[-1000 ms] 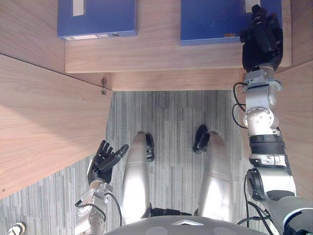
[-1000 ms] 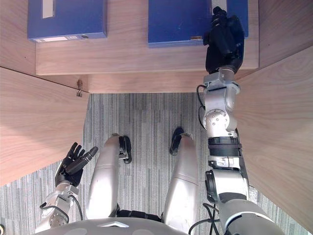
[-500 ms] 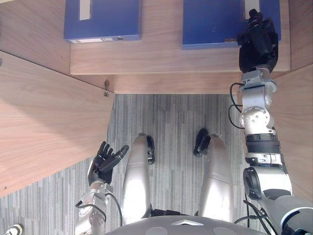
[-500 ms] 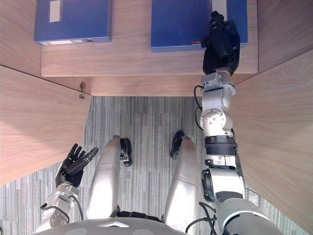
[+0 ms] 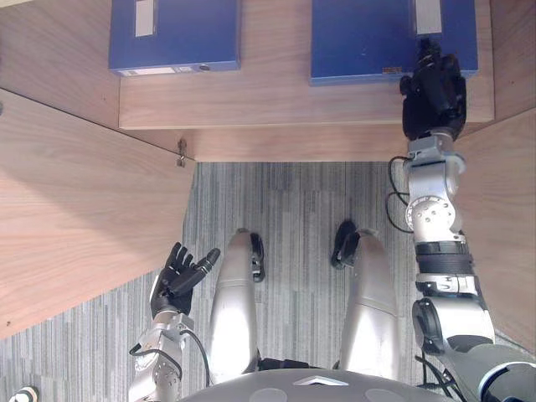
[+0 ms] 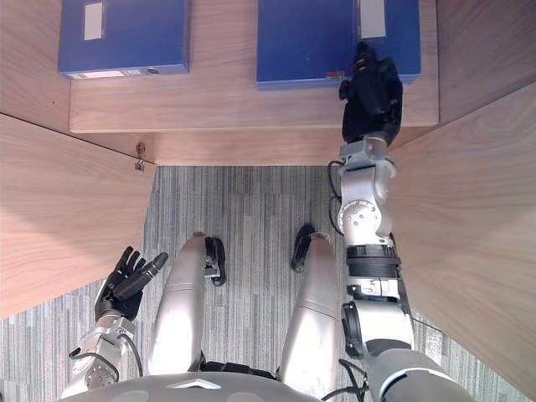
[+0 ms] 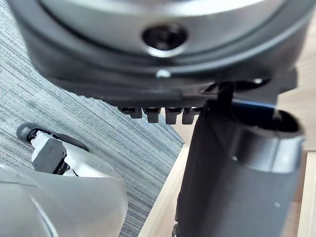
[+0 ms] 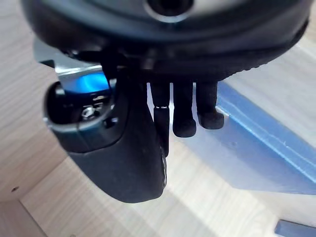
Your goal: Walk over to the cabinet, pick up the folder, carry it to the office cabinet, place the folder inside the office cabinet, then close the office cabinet door
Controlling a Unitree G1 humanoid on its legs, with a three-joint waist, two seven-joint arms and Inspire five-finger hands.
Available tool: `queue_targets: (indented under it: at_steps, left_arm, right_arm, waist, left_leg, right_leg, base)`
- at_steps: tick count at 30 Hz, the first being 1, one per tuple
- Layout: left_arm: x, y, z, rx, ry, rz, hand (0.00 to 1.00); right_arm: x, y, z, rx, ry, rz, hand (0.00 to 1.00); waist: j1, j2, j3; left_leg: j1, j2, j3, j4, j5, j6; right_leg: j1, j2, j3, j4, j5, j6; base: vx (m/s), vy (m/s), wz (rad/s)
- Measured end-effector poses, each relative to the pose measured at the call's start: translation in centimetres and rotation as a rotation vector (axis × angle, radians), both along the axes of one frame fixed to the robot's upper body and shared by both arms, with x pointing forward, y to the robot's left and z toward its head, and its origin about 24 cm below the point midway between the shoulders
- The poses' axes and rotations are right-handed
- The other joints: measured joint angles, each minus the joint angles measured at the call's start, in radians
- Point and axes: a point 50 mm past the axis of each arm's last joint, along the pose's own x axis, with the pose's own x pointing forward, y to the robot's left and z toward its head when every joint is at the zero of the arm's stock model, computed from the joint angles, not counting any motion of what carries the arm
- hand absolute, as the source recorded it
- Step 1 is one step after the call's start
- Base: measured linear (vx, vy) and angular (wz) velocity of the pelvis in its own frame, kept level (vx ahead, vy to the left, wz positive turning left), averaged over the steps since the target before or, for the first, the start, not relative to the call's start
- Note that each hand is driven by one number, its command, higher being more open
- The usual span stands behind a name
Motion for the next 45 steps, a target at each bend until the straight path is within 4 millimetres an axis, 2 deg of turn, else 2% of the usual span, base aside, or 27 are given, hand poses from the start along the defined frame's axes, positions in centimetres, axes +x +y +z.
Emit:
queue_targets:
  at_steps: [9, 13, 23, 27, 35, 45]
  left_arm:
    - [0.0, 0.0, 0.0, 0.004, 0.003, 0.000, 1.00]
    - [0.0, 0.0, 0.0, 0.004, 0.003, 0.001, 1.00]
    - [0.0, 0.0, 0.0, 0.004, 0.003, 0.001, 1.00]
    - [0.0, 0.0, 0.0, 0.004, 0.003, 0.001, 1.00]
    - [0.0, 0.0, 0.0, 0.004, 0.003, 0.003, 1.00]
    - [0.0, 0.1, 0.0, 0.002, 0.003, 0.005, 1.00]
  right_arm:
    - [-0.3, 0.0, -0.6, 0.027, 0.008, -0.005, 0.00]
    - [-0.6, -0.5, -1.5, 0.033, 0.035, -0.022, 0.00]
    - [-0.7, -1.1, -1.4, 0.051, 0.031, -0.048, 0.00]
    - [-0.5, -1.0, -0.8, 0.057, 0.022, -0.049, 0.00]
    - [1.0, -0.1, 2.0, 0.068, -0.036, -0.028, 0.00]
    - [2.9, 0.2, 2.8, 0.088, 0.011, -0.022, 0.00]
  waist:
    - [-0.009, 0.000, -0.001]
    - [-0.007, 0.000, -0.010]
    - [-0.008, -0.001, -0.020]
    - [-0.008, -0.001, -0.020]
    - [-0.003, 0.000, -0.029]
    - [0.008, 0.000, -0.035]
  left_leg:
    - [0.000, 0.000, 0.001, 0.003, 0.000, 0.000]
    - [0.000, 0.000, 0.002, 0.004, -0.001, 0.001]
    - [0.000, 0.001, 0.005, -0.002, -0.001, 0.001]
    - [0.000, 0.001, 0.005, -0.004, -0.001, 0.001]
    - [0.000, 0.001, 0.005, -0.005, -0.001, 0.002]
    - [0.000, -0.001, 0.003, -0.018, 0.005, 0.002]
  right_leg:
    - [0.000, 0.001, 0.001, 0.000, 0.001, 0.000]
    - [0.000, 0.001, 0.001, 0.000, 0.001, 0.000]
    - [-0.002, 0.001, 0.004, -0.007, 0.004, 0.000]
    - [-0.001, 0.001, 0.003, -0.010, 0.005, 0.000]
    - [0.000, 0.000, 0.003, -0.013, 0.008, 0.001]
    - [0.002, -0.003, 0.000, -0.020, 0.010, 0.001]
  base:
    - [0.00, 0.000, 0.00]
    - [0.00, 0.000, 0.00]
    - [0.00, 0.000, 0.00]
    - [0.00, 0.000, 0.00]
    - [0.00, 0.000, 0.00]
    - [0.00, 0.000, 0.00]
